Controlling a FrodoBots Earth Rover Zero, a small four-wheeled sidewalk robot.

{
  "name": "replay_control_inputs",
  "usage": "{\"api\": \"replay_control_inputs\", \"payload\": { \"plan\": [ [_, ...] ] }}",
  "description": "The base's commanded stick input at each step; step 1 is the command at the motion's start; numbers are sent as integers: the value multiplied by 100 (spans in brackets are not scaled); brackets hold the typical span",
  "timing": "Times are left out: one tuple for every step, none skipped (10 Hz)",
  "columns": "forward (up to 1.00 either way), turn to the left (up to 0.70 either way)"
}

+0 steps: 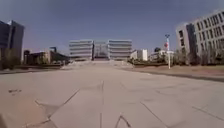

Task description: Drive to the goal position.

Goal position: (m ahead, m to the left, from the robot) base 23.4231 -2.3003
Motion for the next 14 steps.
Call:
{"api": "replay_control_inputs", "payload": {
  "plan": [
    [70,13],
    [70,0],
    [70,0],
    [70,0],
    [70,0],
    [70,0],
    [70,0],
    [70,0],
    [70,0],
    [70,0],
    [70,0],
    [70,0],
    [70,0],
    [70,0]
  ]
}}
